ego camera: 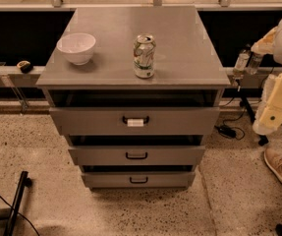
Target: Open middle drawer
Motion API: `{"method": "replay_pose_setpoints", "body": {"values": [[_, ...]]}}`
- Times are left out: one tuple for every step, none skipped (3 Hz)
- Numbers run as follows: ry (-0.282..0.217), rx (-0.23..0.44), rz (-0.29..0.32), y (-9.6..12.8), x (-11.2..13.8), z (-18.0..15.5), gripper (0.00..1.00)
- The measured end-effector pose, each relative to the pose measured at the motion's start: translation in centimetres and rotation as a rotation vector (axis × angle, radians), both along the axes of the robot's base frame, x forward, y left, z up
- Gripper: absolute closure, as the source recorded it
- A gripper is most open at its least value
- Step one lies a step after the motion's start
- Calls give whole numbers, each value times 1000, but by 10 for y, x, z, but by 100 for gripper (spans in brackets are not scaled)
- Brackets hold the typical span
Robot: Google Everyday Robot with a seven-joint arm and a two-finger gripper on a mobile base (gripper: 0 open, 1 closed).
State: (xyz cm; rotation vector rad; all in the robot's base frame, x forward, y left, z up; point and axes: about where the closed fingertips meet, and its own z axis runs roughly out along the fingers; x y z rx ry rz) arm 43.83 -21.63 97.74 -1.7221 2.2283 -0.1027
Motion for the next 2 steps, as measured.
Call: {"method": "replay_pose_setpoints", "body": {"values": [[0, 0, 0, 0, 0, 0, 0], [-40, 42, 40, 0, 0, -15, 0]]}}
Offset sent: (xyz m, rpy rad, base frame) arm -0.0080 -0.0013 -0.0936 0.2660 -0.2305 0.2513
